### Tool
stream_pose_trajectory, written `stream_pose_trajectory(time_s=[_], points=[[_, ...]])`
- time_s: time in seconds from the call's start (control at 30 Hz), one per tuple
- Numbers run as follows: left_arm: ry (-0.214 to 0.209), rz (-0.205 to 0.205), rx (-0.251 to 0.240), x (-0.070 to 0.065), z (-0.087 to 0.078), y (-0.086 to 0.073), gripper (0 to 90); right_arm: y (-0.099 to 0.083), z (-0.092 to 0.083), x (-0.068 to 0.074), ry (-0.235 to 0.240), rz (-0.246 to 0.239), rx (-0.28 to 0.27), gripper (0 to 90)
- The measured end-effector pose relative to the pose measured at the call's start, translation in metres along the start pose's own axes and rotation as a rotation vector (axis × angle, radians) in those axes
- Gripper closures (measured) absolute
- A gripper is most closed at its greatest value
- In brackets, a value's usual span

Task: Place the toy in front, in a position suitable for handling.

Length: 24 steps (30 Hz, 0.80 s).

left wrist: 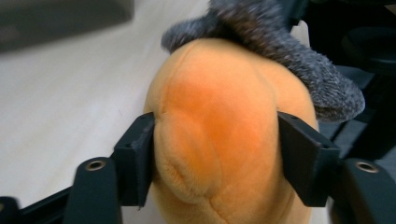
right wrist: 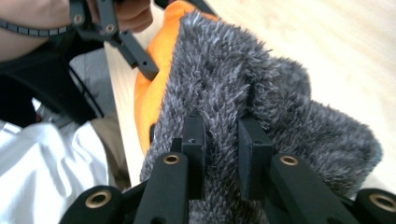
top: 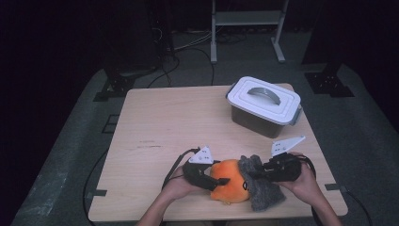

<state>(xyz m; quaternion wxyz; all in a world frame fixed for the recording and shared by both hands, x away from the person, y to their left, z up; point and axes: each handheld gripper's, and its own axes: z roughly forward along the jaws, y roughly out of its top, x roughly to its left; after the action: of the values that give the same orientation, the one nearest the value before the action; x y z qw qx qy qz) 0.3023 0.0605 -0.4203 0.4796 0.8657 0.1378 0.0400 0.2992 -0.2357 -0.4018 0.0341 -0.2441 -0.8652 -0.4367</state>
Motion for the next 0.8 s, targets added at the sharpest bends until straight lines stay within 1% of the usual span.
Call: stream_pose_trajectory(time_s=[0.03,0.07,0.1,0.13,0.17,0.2,0.23,0.27,0.33,0.37,0.4,0.43,0.47,0.5,0.53,0.6,0.63,0.67,0.73,0.77,0.8], points=[[0.024,0.047,-0.023,-0.002,-0.003,0.003,35.6,0.001,-0.002,0.000,-0.005,0.001,-0.012,74.9],[0.042,0.089,-0.042,-0.004,-0.005,0.005,36.3,0.002,-0.004,0.000,-0.013,0.005,-0.036,75.2],[0.057,0.123,-0.053,-0.006,-0.006,0.006,36.7,0.002,-0.006,-0.001,-0.017,0.006,-0.052,75.4],[0.064,0.156,-0.058,-0.007,-0.006,0.007,36.8,0.003,-0.007,-0.001,-0.017,0.011,-0.065,75.4],[0.056,0.172,-0.050,-0.008,-0.006,0.007,36.6,0.004,-0.008,-0.002,-0.025,0.017,-0.079,75.4],[0.044,0.173,-0.049,-0.008,-0.005,0.005,35.9,0.005,-0.009,-0.003,-0.035,0.024,-0.091,75.4],[0.042,0.165,-0.052,-0.008,-0.004,0.003,34.2,0.005,-0.008,-0.005,-0.040,0.030,-0.098,75.4],[0.037,0.147,-0.050,-0.007,-0.004,0.002,31.0,0.004,-0.005,-0.007,-0.036,0.041,-0.087,75.3],[0.021,0.086,-0.048,-0.003,-0.005,0.002,23.4,0.003,0.002,-0.007,-0.034,0.042,-0.062,75.3],[0.016,0.059,-0.048,-0.001,-0.006,0.003,19.6,0.003,0.006,-0.006,-0.020,0.040,-0.053,75.4],[0.008,0.038,-0.050,0.000,-0.007,0.004,18.8,0.004,0.007,-0.003,-0.017,0.029,-0.055,75.4],[0.008,0.038,-0.050,0.000,-0.007,0.004,18.5,0.004,0.007,-0.003,-0.017,0.029,-0.055,75.4],[0.018,0.030,-0.044,0.000,-0.007,0.004,18.5,0.008,0.007,0.004,-0.018,0.005,-0.058,75.4],[0.018,0.030,-0.044,0.000,-0.007,0.004,19.0,0.010,0.008,0.006,-0.010,-0.003,-0.061,75.4],[0.030,0.029,-0.028,0.000,-0.006,0.003,21.5,0.012,0.010,0.010,-0.008,-0.015,-0.061,75.4],[0.027,0.028,-0.030,0.000,-0.007,0.002,23.2,0.012,0.011,0.011,-0.016,-0.022,-0.054,75.4],[0.027,0.047,-0.029,0.001,-0.009,0.000,30.5,0.012,0.011,0.011,-0.024,-0.026,-0.048,75.8],[0.020,0.044,-0.028,0.001,-0.010,-0.001,31.8,0.011,0.011,0.010,-0.023,-0.022,-0.047,75.9],[0.017,0.053,-0.020,0.002,-0.012,-0.004,33.8,0.008,0.010,0.006,-0.013,-0.007,-0.046,76.0],[0.016,0.051,-0.016,0.003,-0.013,-0.005,33.8,0.006,0.010,0.005,-0.010,-0.002,-0.040,76.0],[0.011,0.039,-0.015,0.005,-0.014,-0.007,33.8,0.004,0.011,0.003,-0.010,0.003,-0.031,76.0]])
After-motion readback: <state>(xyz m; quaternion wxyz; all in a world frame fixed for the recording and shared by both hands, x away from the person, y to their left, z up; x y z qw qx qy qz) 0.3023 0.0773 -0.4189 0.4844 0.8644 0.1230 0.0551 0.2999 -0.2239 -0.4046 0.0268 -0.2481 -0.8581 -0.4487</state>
